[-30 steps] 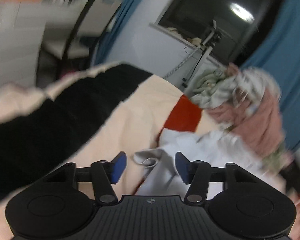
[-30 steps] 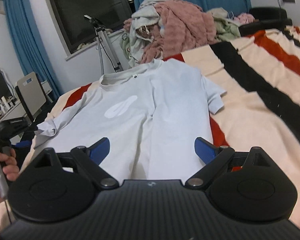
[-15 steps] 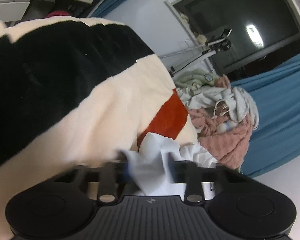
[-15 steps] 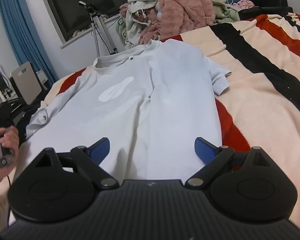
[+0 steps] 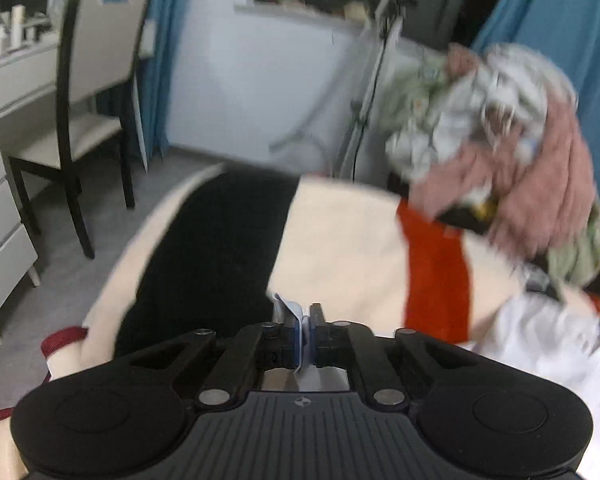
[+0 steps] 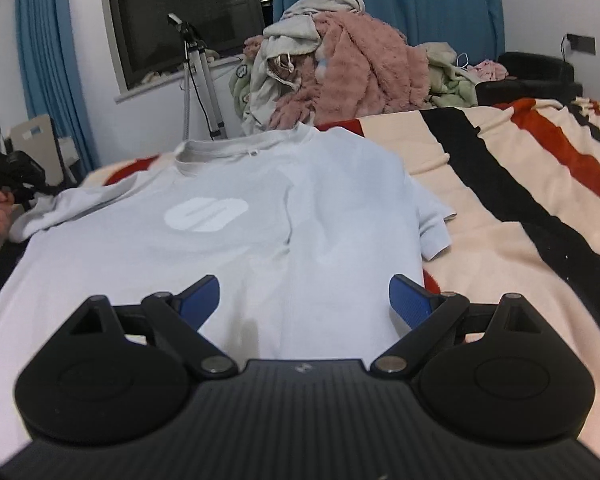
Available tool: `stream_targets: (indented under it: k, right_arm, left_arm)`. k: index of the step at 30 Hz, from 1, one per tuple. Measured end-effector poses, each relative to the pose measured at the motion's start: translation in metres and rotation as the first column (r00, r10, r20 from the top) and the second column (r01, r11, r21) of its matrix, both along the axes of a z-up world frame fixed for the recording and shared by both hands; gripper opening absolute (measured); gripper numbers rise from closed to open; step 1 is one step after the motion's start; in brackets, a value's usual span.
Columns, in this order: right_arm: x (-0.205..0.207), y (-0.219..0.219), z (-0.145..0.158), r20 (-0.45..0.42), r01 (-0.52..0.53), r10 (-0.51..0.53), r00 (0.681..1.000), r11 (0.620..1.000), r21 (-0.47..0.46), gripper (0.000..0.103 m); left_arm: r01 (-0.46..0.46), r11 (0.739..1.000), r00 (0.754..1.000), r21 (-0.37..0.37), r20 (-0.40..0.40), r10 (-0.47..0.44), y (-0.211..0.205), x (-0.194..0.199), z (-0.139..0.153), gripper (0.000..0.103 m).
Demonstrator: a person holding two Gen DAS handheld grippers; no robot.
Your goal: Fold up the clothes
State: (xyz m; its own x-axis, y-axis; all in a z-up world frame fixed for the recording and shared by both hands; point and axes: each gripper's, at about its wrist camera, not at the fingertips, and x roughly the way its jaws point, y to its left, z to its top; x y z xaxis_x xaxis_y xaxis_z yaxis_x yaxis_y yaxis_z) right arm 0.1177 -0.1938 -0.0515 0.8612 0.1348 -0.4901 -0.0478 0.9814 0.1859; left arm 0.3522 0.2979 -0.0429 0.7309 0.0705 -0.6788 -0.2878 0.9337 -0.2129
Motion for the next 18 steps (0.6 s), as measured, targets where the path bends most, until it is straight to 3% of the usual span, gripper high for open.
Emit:
stream_targets:
  k: [2, 3, 4, 6, 11, 15, 17, 18]
  right_arm:
    - [0.005, 0.002, -0.004, -0.009, -0.005, 0.005, 1.000, 1.000, -0.007, 0.093]
    - [0.007, 0.003, -0.006, -0.014, -0.010, 0.010, 1.000, 1.000, -0.007, 0.093]
    - [0.008, 0.004, -0.007, -0.017, -0.012, 0.012, 1.000, 1.000, -0.011, 0.093]
    - [0.010, 0.004, -0.008, -0.021, -0.016, 0.016, 1.000, 1.000, -0.013, 0.093]
    - [0.004, 0.005, -0.005, -0.012, -0.023, 0.023, 1.000, 1.000, 0.000, 0.093]
    - [-0.003, 0.005, 0.000, -0.003, -0.020, 0.020, 1.000, 1.000, 0.001, 0.093]
    - [-0.004, 0.006, 0.001, -0.006, -0.016, 0.016, 1.000, 1.000, -0.004, 0.093]
    - [-0.005, 0.007, 0.001, -0.007, -0.014, 0.014, 1.000, 1.000, -0.010, 0.093]
  left_arm:
    - [-0.007, 1.000, 1.000, -0.015, 0.015, 0.007, 0.006, -0.004, -0.004, 0.024]
    - [-0.016, 1.000, 0.999, -0.024, 0.033, 0.017, 0.009, -0.008, -0.004, 0.052]
    - [-0.024, 1.000, 0.998, -0.015, 0.059, 0.025, 0.011, -0.013, -0.003, 0.067]
    - [-0.020, 1.000, 0.993, 0.014, 0.115, 0.018, 0.016, -0.029, 0.003, 0.067]
    - [0.083, 0.995, 0.980, -0.061, 0.189, -0.070, 0.016, -0.078, 0.015, 0.061]
    - [0.123, 0.992, 0.982, -0.033, 0.149, -0.117, -0.008, -0.072, 0.003, 0.061]
    - [0.137, 0.990, 0.983, -0.015, 0.124, -0.134, -0.021, -0.066, -0.005, 0.055]
    - [0.144, 0.990, 0.984, -0.005, 0.111, -0.142, -0.027, -0.063, -0.008, 0.044]
